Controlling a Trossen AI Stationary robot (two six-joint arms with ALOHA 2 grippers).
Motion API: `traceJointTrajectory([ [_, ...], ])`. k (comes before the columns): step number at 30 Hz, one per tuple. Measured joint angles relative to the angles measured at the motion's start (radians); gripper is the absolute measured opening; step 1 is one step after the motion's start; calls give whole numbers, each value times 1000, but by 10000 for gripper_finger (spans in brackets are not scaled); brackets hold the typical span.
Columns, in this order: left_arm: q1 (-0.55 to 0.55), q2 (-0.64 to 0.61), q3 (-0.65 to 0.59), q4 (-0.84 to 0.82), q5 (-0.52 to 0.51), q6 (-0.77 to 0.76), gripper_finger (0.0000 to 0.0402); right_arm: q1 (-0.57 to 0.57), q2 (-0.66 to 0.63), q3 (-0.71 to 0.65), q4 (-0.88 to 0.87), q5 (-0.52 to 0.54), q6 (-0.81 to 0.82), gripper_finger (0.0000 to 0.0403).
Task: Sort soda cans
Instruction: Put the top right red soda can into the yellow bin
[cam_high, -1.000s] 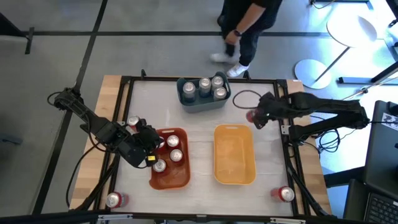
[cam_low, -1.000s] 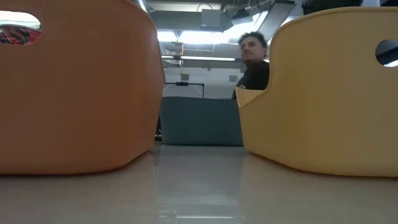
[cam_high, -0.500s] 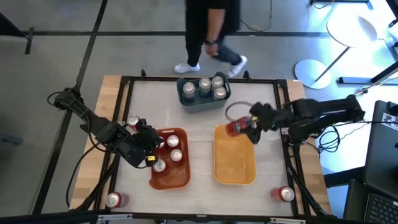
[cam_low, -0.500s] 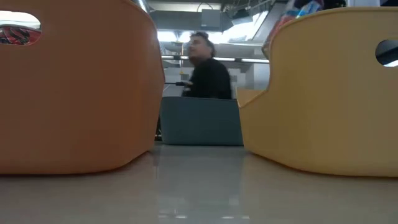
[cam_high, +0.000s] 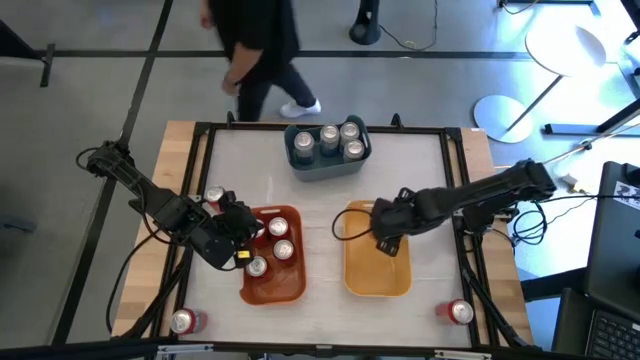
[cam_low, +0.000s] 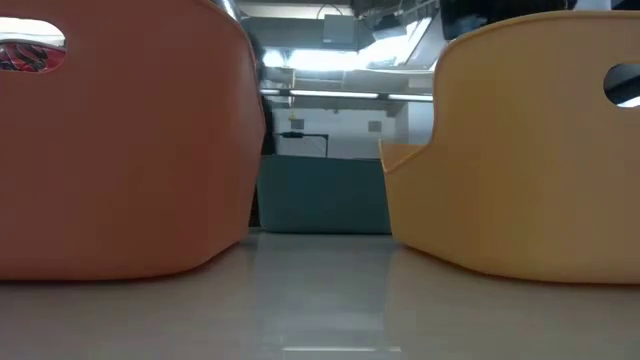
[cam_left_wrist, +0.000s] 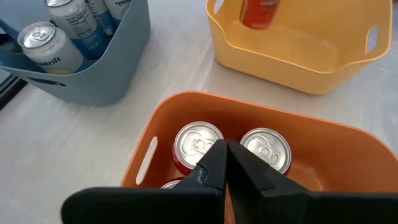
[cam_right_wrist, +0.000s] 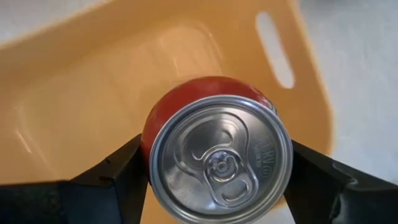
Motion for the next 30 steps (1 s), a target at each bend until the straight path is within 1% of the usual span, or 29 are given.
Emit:
traceJointTrajectory([
  [8, 0, 0, 0, 2, 0, 0, 1, -9, 110, -2, 26, 11, -41, 279],
  [15, 0, 0, 0, 3, 0, 0, 1, -9, 129, -2, 81, 3, -67, 280],
  [16, 0, 0, 0, 3, 0, 0, 1, -9, 129, -2, 89, 3, -67, 286],
  [21, 0, 0, 0, 3, 0, 0, 1, -9, 129, -2, 91, 6, -67, 349],
  [23, 0, 0, 0, 3, 0, 0, 1, -9, 128, -1, 89, 11, -67, 365],
  [30, 0, 0, 0, 3, 0, 0, 1, -9, 127, -1, 75, 6, -67, 376],
])
